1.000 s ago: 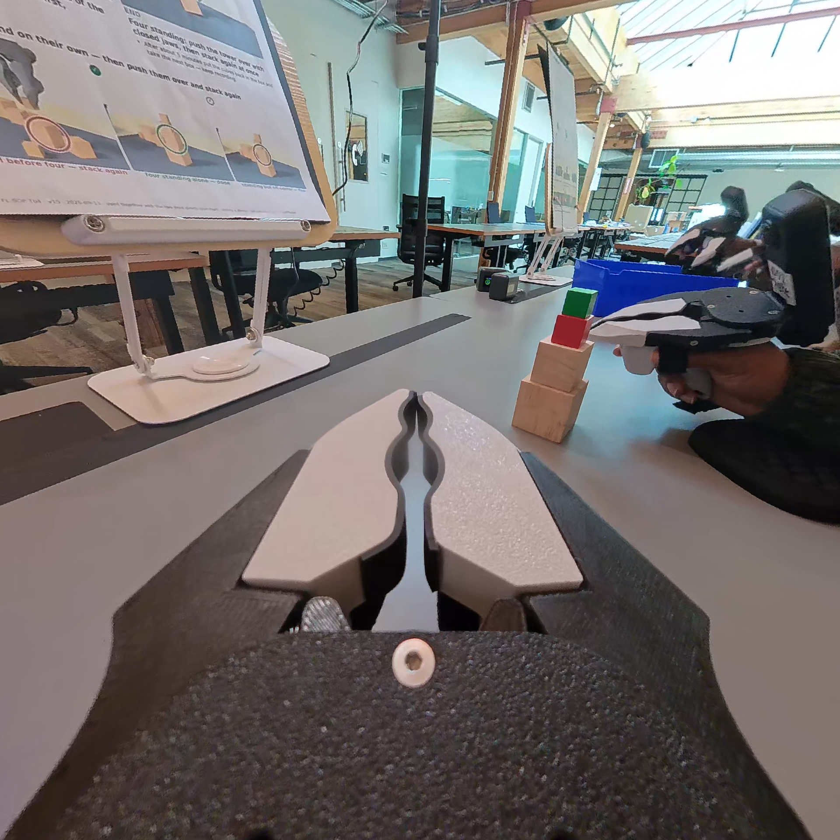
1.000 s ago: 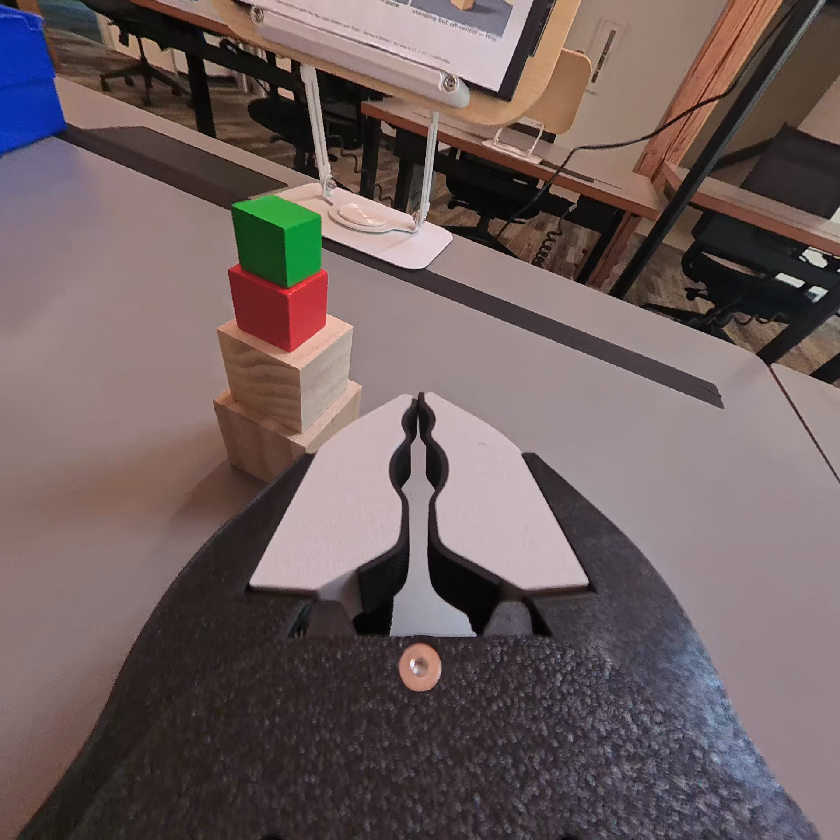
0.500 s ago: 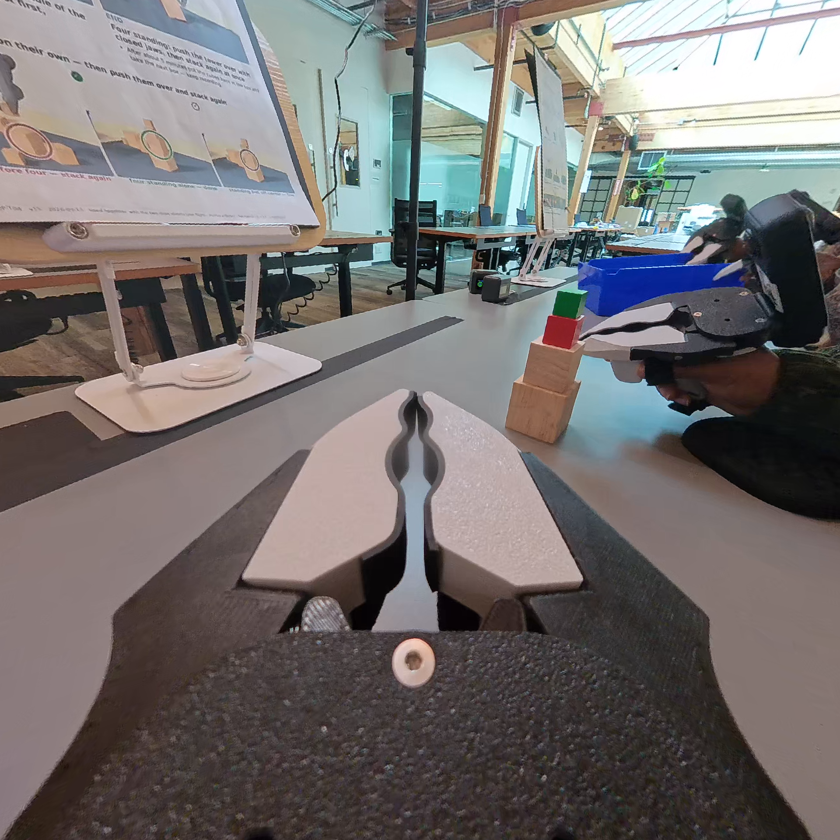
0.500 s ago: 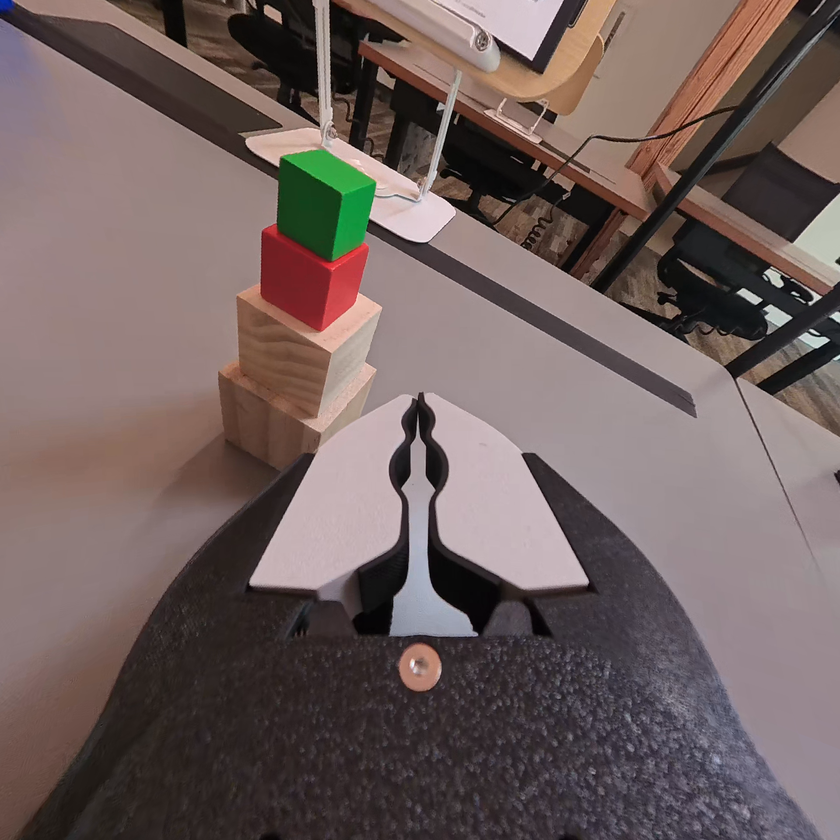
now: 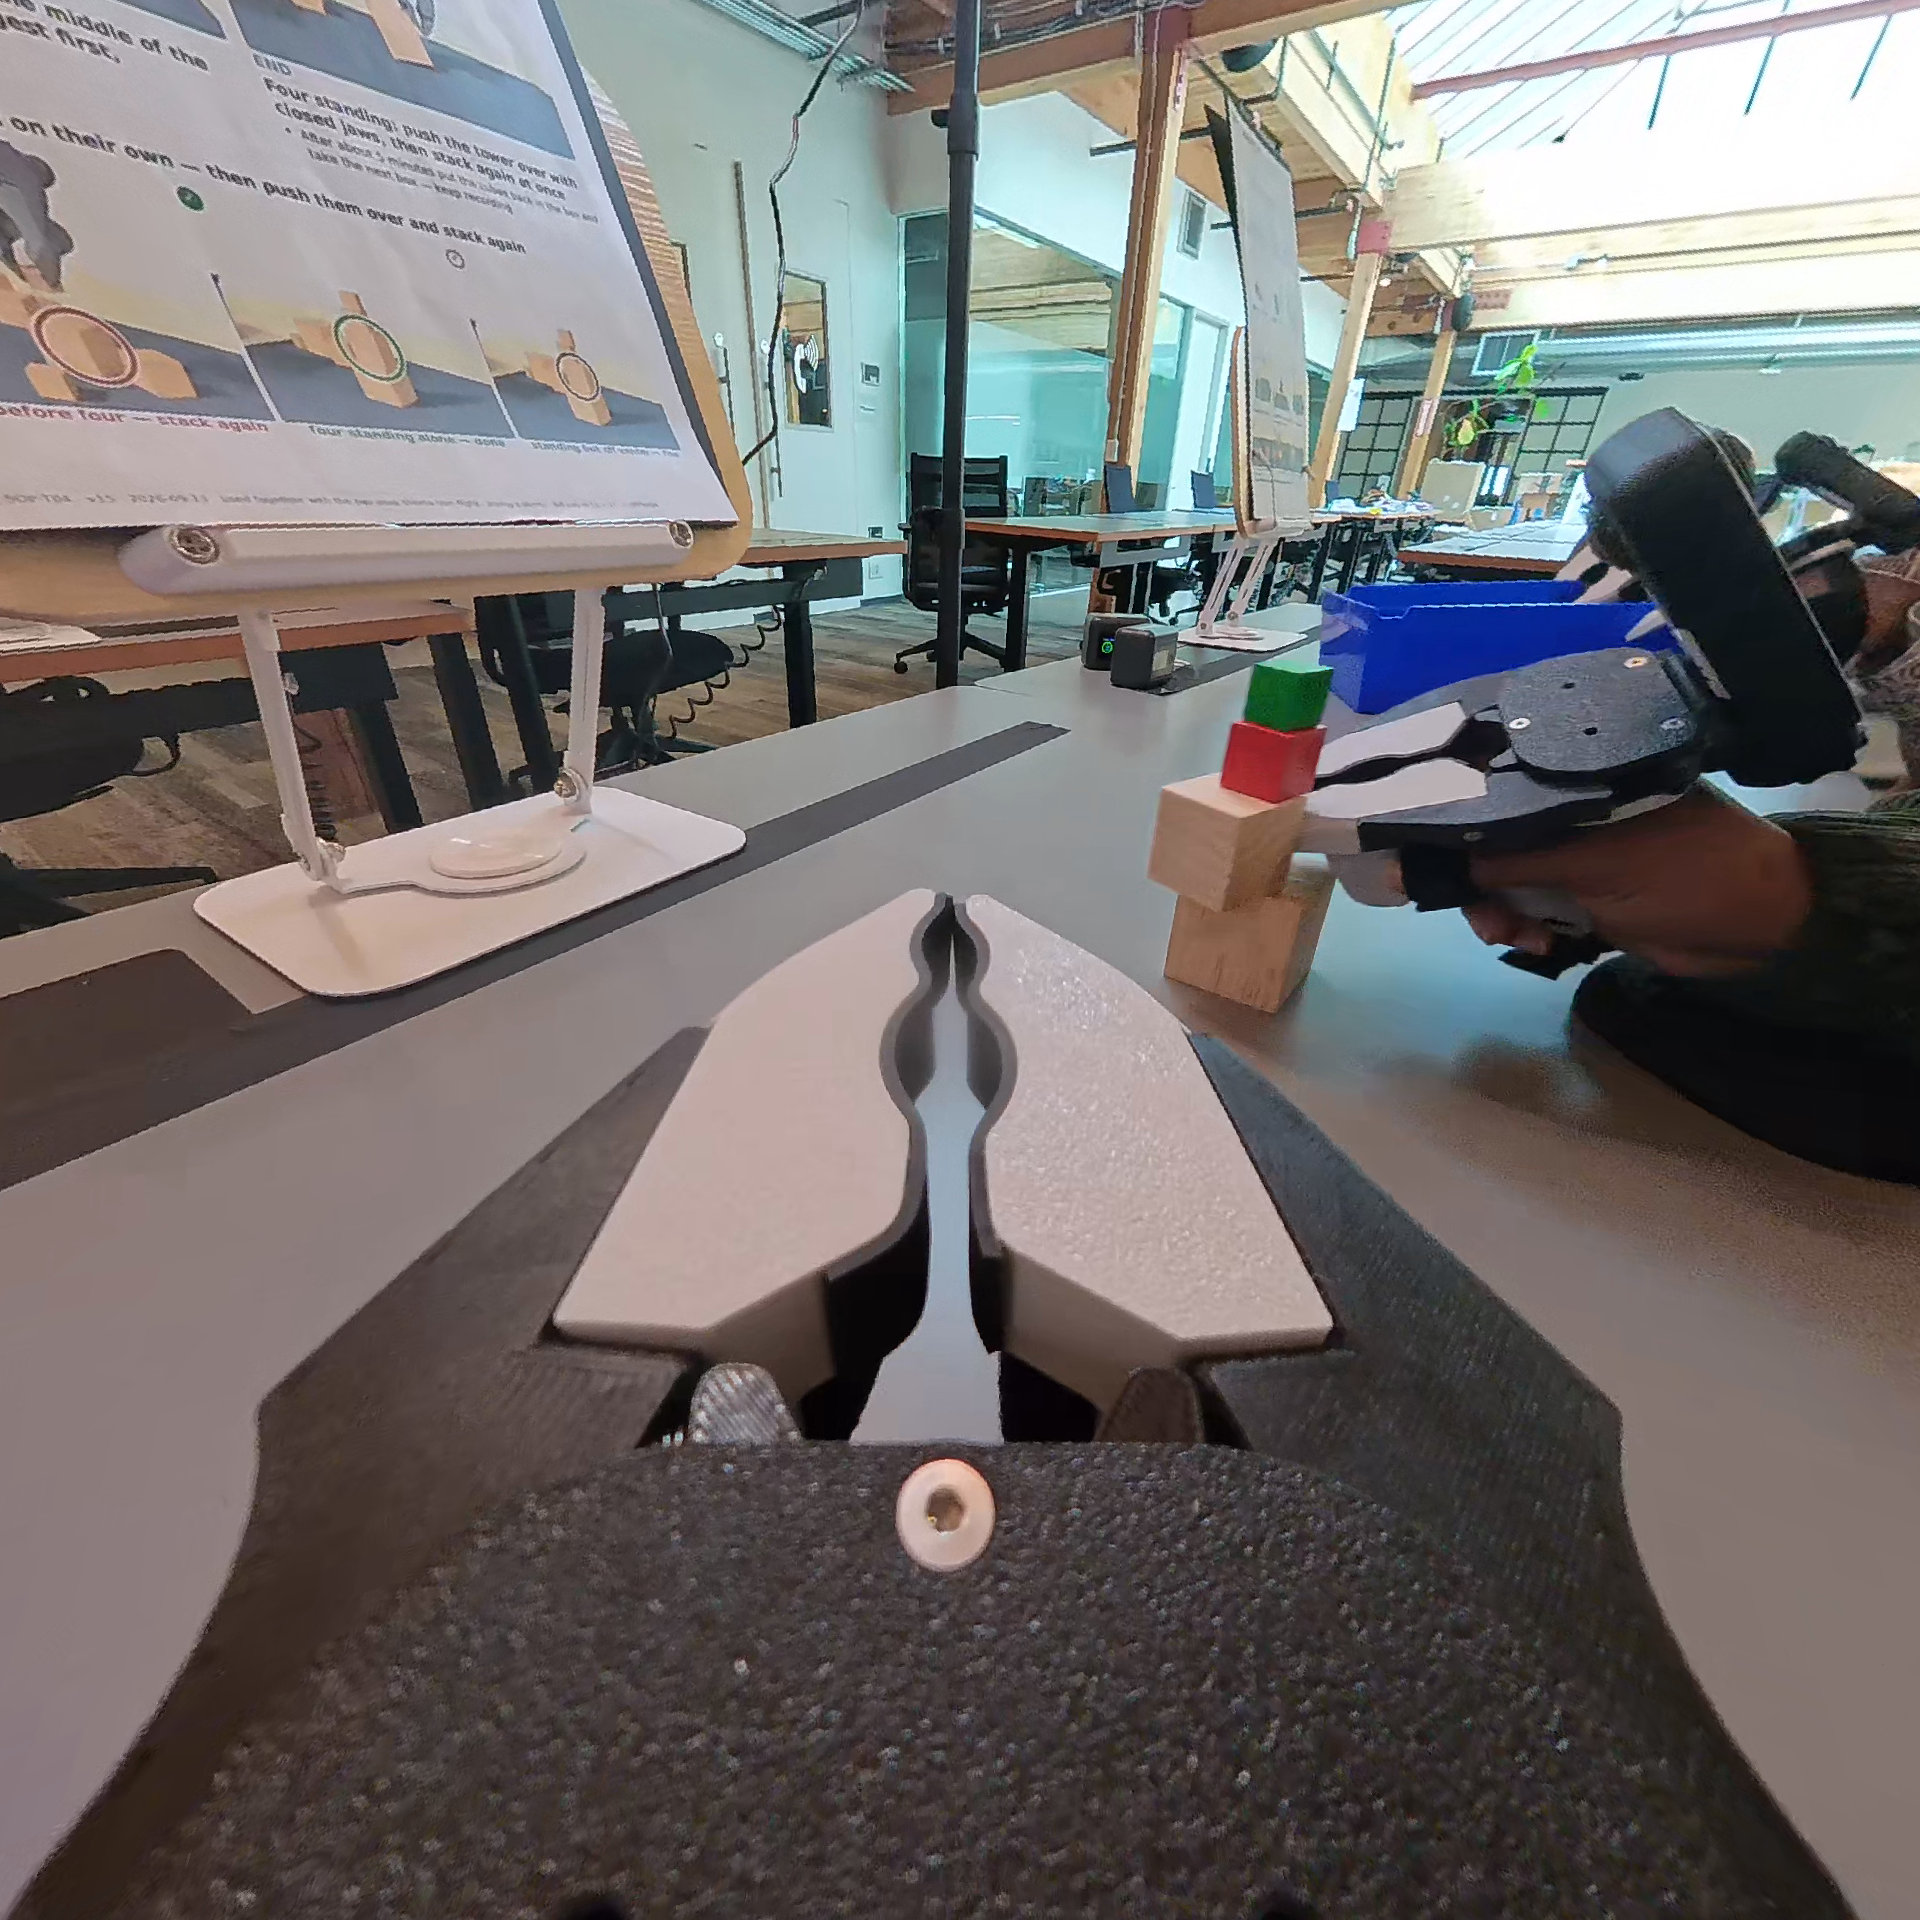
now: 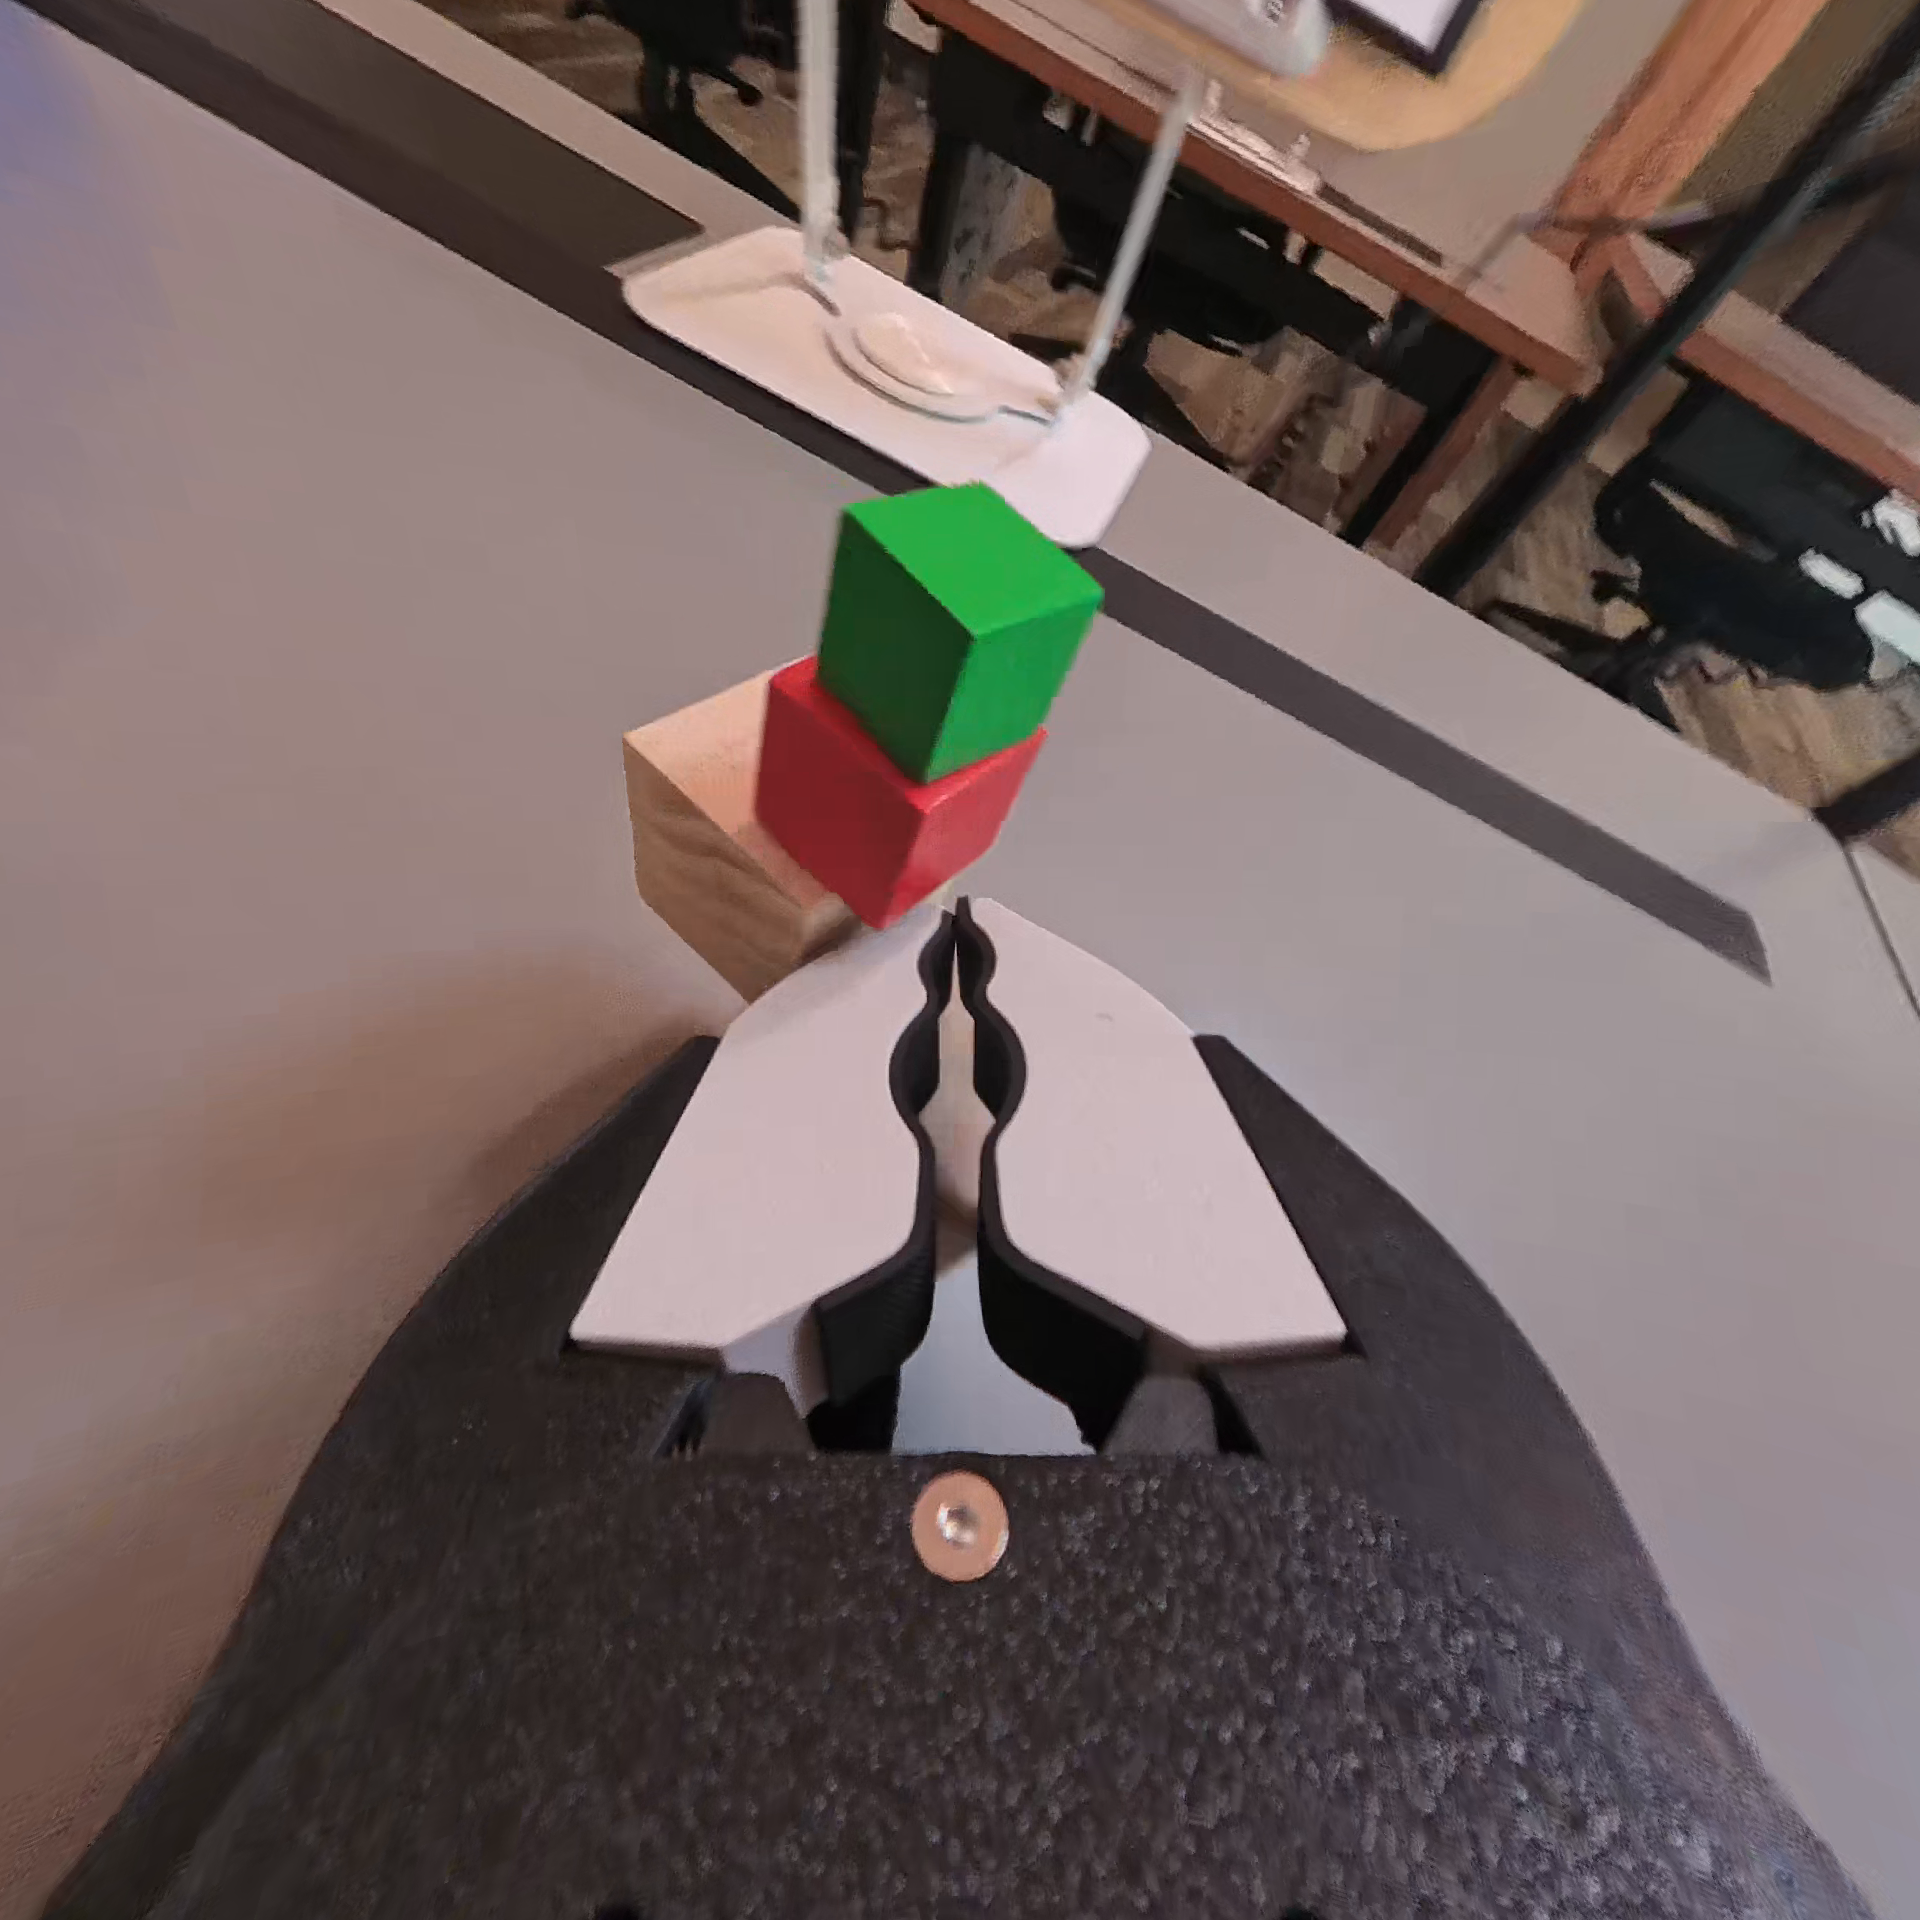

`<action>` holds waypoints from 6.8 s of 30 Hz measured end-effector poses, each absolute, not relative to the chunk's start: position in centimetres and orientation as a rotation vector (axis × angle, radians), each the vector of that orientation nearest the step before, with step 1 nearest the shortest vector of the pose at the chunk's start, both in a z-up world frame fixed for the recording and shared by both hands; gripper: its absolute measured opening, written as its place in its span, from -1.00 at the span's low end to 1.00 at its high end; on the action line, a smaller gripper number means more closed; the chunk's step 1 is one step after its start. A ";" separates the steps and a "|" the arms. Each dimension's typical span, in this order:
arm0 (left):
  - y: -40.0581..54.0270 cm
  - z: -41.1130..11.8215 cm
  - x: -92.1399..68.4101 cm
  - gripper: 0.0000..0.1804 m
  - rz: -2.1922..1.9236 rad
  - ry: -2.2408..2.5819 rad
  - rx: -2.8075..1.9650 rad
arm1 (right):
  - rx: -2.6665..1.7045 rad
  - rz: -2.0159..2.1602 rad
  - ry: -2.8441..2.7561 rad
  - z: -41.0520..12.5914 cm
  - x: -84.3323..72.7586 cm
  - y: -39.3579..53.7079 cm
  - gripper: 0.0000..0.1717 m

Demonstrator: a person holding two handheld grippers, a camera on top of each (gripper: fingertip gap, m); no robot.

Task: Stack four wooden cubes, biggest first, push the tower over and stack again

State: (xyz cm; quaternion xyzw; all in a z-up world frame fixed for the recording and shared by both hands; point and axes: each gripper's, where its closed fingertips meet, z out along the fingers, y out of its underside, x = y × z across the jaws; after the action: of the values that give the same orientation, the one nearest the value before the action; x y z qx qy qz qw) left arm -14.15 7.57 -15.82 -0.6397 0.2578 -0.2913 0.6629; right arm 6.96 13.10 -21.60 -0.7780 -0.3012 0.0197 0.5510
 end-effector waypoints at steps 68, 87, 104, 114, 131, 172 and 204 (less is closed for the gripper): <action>5.3 -21.1 -0.8 -0.25 -0.661 1.249 -1.736 | -1.678 0.645 -1.477 -24.7 0.1 5.7 -0.23; 5.5 -23.8 -9.1 -0.34 -0.497 1.559 -1.887 | -1.593 0.634 -0.972 -18.0 4.7 11.2 -0.24; 7.6 -26.0 -11.4 -0.34 -0.533 1.658 -1.878 | -1.612 0.532 -0.624 -16.2 10.2 14.9 -0.31; 7.8 -24.6 -12.5 -0.38 -0.491 1.606 -1.898 | -1.586 0.473 -0.584 -15.6 11.4 15.3 -0.46; 10.1 -18.4 -10.1 -0.35 -0.510 1.503 -1.833 | -1.487 0.421 -0.586 -14.4 11.4 14.7 -1.00; 8.9 -19.0 -13.2 -0.51 0.026 1.996 -2.129 | -1.447 0.467 -0.576 -13.3 11.7 14.1 -1.00; 7.9 -20.0 -13.1 -0.42 -0.012 1.959 -2.126 | -1.471 0.531 -0.574 -13.7 11.4 14.1 -1.00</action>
State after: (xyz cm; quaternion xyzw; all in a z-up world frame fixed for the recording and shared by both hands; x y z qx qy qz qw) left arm -13.09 7.94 -19.99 -0.7295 0.6724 -0.0042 0.1250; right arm 11.36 14.09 -13.71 -0.6533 -0.2548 0.2360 0.6727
